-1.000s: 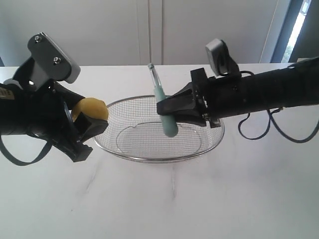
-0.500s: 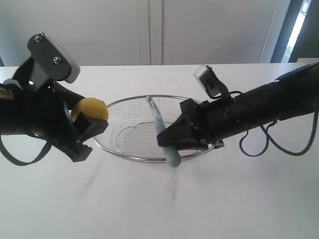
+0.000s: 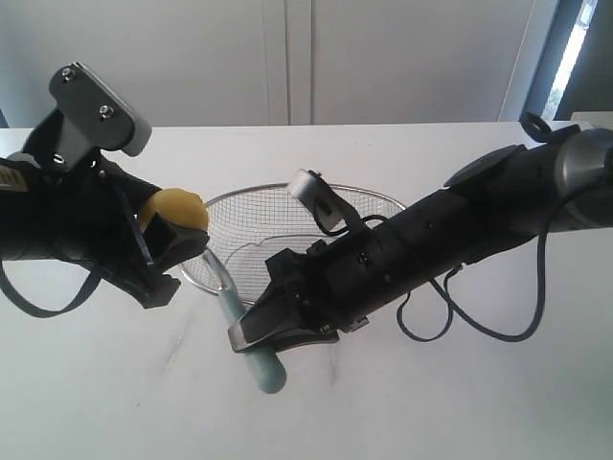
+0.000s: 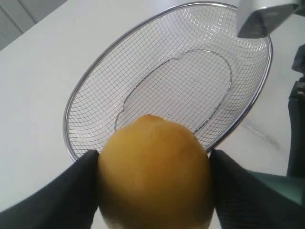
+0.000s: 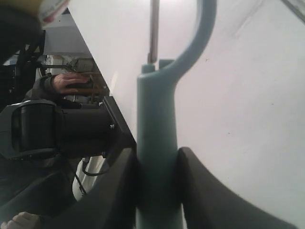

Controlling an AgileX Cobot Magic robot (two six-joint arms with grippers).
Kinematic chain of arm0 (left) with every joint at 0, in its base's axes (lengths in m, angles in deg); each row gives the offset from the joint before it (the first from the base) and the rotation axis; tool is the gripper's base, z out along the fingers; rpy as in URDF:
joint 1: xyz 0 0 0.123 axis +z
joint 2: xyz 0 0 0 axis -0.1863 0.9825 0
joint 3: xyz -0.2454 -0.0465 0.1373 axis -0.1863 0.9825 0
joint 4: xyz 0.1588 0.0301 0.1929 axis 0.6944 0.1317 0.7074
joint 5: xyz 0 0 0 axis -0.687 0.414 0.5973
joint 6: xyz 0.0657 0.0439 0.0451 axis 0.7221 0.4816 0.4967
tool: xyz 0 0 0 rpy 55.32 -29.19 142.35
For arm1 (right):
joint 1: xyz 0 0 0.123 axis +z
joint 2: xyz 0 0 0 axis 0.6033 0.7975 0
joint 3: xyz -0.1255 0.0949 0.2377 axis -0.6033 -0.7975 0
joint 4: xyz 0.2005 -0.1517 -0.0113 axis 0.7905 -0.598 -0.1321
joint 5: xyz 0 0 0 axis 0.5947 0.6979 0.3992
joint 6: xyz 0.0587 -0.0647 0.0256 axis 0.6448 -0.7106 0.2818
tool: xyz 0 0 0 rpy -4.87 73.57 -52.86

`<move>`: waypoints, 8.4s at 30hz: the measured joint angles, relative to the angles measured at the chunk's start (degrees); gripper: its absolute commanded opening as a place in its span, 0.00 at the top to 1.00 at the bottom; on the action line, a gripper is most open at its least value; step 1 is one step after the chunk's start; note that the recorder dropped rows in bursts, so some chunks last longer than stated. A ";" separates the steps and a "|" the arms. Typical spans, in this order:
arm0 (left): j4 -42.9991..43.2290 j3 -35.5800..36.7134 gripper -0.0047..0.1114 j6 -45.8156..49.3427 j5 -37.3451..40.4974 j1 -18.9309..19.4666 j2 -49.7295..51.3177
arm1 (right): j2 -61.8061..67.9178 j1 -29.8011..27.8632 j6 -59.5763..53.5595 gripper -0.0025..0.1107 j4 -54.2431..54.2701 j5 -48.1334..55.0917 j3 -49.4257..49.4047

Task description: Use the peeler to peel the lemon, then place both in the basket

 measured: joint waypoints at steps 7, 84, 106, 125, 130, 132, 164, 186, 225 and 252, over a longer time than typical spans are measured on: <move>-0.10 0.00 0.96 -0.75 0.00 0.00 0.00 | 0.00 0.39 0.58 0.98 0.11 0.19 0.00; 0.01 0.00 0.96 -1.48 -0.93 -3.29 3.10 | -5.42 -8.36 2.04 0.98 1.13 5.66 3.10; 0.01 0.00 0.96 -1.48 -0.93 -3.29 3.10 | -2.59 -2.39 7.01 0.98 -9.63 -3.44 1.21; 0.01 0.00 0.96 -1.48 -0.93 -3.29 3.10 | 0.35 2.38 5.09 0.98 -4.03 -0.82 1.32; 0.01 0.00 0.96 -1.48 -0.93 -3.29 3.10 | 0.35 1.75 5.09 0.98 -3.92 -0.55 1.55; 0.01 0.00 0.96 -1.48 -0.93 -3.29 3.10 | 0.35 1.16 5.09 0.98 -3.92 -0.53 1.68; 0.01 0.00 0.96 -1.48 -0.93 -3.29 3.10 | -6.87 -10.50 2.96 0.98 1.70 5.66 2.28; 0.01 0.00 0.96 -1.48 -0.93 -3.29 3.10 | -6.91 -15.28 2.45 0.98 -4.46 0.98 2.28; 0.01 0.00 0.96 -1.48 -0.93 -3.29 3.10 | 0.97 3.01 2.45 0.98 -3.99 1.74 2.28; 0.01 0.00 0.96 -1.48 -0.93 -3.29 3.10 | 0.49 -4.04 2.45 0.98 -0.81 5.46 2.28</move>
